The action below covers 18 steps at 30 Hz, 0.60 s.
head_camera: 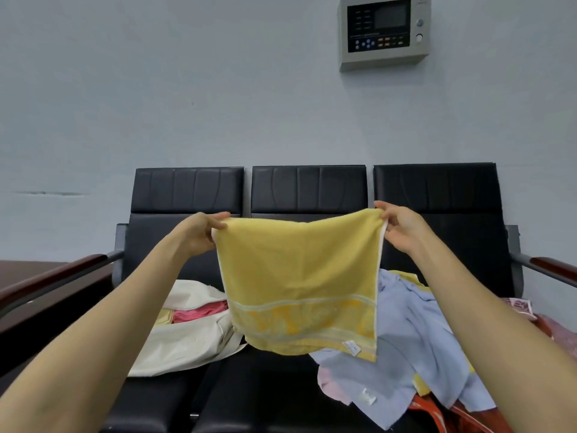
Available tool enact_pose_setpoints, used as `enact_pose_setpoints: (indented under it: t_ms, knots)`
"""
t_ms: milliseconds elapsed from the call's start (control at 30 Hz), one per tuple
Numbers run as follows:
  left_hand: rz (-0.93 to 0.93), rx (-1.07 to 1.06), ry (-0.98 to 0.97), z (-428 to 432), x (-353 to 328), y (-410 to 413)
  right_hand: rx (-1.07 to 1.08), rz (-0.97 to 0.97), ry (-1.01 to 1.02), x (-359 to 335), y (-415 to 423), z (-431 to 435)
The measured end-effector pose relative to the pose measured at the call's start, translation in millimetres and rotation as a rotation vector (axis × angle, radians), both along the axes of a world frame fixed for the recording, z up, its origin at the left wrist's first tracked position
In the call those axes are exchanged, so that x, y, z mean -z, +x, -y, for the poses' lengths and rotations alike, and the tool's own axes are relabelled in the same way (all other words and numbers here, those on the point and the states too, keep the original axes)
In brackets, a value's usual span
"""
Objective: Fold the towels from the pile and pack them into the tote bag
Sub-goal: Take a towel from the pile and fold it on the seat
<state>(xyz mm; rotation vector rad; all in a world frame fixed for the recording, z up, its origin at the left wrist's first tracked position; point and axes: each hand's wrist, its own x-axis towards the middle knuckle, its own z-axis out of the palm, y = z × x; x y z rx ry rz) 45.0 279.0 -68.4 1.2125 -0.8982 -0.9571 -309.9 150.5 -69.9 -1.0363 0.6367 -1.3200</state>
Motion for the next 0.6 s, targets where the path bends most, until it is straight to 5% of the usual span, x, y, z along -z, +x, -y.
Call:
enact_pose_setpoints:
  t_ms: [233, 600]
  knots:
    - [-0.005, -0.273, -0.204, 11, 17, 5, -0.014, -0.033, 0.08, 6, -2, 3]
    - [0.448, -0.475, -0.288, 3, 19, 2, 0.016, -0.011, -0.124, 14, -2, 0]
